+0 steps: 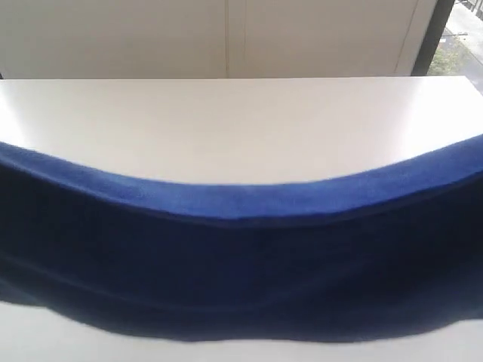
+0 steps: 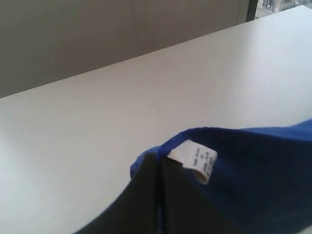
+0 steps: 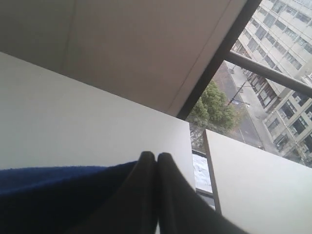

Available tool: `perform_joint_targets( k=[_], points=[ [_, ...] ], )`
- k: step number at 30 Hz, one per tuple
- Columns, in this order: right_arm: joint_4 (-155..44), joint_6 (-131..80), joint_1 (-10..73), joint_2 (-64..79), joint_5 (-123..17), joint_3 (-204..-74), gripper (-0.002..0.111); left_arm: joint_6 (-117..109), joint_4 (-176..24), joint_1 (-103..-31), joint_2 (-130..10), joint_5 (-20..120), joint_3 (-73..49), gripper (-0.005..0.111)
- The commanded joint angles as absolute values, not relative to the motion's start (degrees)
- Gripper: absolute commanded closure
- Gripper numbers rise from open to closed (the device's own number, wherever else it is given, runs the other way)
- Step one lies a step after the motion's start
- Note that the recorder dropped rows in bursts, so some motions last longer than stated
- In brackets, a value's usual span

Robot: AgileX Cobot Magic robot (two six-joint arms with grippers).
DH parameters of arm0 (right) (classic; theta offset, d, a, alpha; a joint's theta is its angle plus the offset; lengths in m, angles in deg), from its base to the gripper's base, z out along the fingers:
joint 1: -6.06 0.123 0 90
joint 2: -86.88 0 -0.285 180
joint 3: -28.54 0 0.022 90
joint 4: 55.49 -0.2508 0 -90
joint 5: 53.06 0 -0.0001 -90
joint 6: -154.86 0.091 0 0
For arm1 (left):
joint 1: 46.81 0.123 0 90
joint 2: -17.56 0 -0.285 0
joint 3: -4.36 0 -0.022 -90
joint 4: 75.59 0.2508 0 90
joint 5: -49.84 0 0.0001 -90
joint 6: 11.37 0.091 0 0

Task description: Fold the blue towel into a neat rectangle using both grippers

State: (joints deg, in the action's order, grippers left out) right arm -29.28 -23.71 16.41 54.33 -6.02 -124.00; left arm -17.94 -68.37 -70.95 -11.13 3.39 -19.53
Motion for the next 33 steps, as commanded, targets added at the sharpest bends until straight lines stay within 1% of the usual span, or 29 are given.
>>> perform_joint_targets(
  k=[1, 5, 9, 12, 18, 21, 24, 27, 33],
  points=[
    [-29.3, -25.1, 16.3, 53.1, -6.0, -125.0, 0.108, -17.6, -67.2, -70.8, -13.3, 2.0, -19.2, 0.107],
    [-28.7, -24.7, 16.3, 47.8, -5.2, -124.9, 0.108, -19.4, -62.4, -70.8, -18.7, 3.0, -20.6, 0.107],
    [-28.2, -21.6, 16.3, 39.3, -7.2, -124.8, 0.108, -22.8, -56.8, -70.8, -26.2, 6.2, -22.7, 0.107],
    [-26.9, -20.3, 16.3, 31.9, -13.0, -124.8, 0.108, -24.9, -53.4, -70.8, -33.9, 10.1, -23.9, 0.107],
    [-20.9, -14.9, 16.3, 17.1, -24.8, -124.8, 0.108, -34.9, -42.4, -70.6, -49.0, 24.8, -24.2, 0.107],
    [-14.8, -8.8, 16.3, 10.6, -25.9, -124.8, 0.108, -39.3, -39.3, -68.5, -55.9, 29.9, -24.2, 0.107],
    [-5.6, -0.9, 16.3, 6.0, -26.9, -124.8, 0.108, -39.9, -38.8, -65.3, -61.8, 35.5, -24.2, 0.107],
    [-0.7, 4.2, 16.3, 2.3, -29.7, -124.8, 0.108, -39.9, -38.8, -62.5, -66.4, 41.5, -24.2, 0.107],
    [0.9, 8.6, 16.3, -2.7, -32.7, -124.9, 0.108, -39.9, -38.9, -60.7, -70.7, 43.9, -24.2, 0.107]
  ],
)
